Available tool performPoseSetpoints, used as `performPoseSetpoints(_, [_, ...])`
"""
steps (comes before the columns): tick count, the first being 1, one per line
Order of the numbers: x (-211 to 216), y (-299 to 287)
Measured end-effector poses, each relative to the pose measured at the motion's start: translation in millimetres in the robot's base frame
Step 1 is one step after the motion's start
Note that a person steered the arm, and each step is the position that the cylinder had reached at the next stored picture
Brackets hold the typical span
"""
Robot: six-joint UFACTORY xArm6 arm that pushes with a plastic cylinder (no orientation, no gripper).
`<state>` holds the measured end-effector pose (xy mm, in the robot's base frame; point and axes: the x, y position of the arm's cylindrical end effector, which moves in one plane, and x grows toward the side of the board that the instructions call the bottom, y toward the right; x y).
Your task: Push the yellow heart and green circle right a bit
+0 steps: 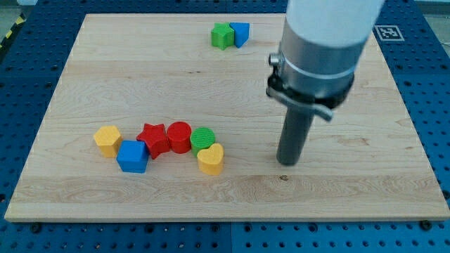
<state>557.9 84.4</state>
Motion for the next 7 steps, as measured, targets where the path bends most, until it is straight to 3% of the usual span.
performPoseSetpoints(1, [25.4, -57.0])
performPoseSetpoints(2, [25.7, -154.5])
performPoseSetpoints(3, [0.6, -167.3])
performPoseSetpoints(4, [-8.9, -126.6])
performPoseSetpoints(6, [30.5, -125.1])
performPoseSetpoints(7, [34.2, -97.3])
